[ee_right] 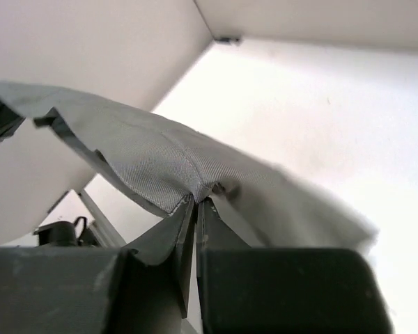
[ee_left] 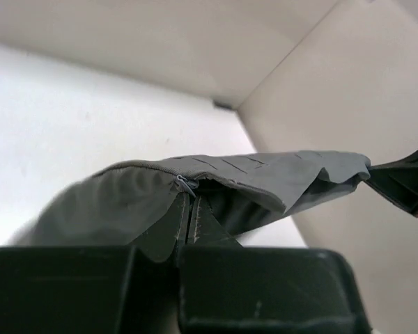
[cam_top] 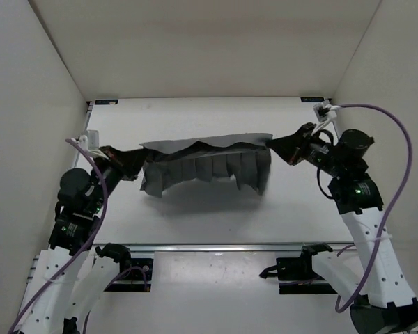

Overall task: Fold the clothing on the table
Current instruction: Flatten the skirt out

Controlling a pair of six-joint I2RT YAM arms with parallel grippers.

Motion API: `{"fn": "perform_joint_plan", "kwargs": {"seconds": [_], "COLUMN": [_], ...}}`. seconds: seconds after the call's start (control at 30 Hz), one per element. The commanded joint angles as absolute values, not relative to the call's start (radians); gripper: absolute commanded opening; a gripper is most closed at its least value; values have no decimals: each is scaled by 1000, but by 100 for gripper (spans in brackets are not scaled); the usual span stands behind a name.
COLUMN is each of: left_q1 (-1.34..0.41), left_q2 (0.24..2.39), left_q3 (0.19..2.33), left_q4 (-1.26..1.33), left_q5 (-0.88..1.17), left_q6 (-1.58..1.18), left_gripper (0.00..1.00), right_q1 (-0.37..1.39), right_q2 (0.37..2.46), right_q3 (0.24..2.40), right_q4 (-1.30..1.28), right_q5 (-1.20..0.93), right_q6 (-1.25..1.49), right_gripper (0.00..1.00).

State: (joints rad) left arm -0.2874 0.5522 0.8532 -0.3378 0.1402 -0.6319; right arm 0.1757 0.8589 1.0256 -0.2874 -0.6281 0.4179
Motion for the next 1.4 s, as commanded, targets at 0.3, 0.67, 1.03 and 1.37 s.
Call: {"fn": "perform_joint_plan", "kwargs": {"seconds": [0.3, 0.67, 1.03, 1.37], "left_q1": [-198, -124, -166, -317], "left_q2": [941, 1347, 1234, 1074], "left_q3": [1017, 1600, 935, 276], "left_q4": [-212, -307, -57, 181], "left_q5": [219, 265, 267, 187], "left_q6": [-554, -468, -583, -810], "left_gripper": [0, 0, 0, 0], "right_q1": [144, 72, 48, 130], "right_q2": [1161, 1696, 1594, 1477], "right_q3": [1229, 2118, 1372, 695], "right_q4": [-223, -578, -244, -6], "right_q5": [-758, -747, -789, -701], "right_q6": [354, 213, 279, 380], "right_gripper": [0, 0, 0, 0]}}
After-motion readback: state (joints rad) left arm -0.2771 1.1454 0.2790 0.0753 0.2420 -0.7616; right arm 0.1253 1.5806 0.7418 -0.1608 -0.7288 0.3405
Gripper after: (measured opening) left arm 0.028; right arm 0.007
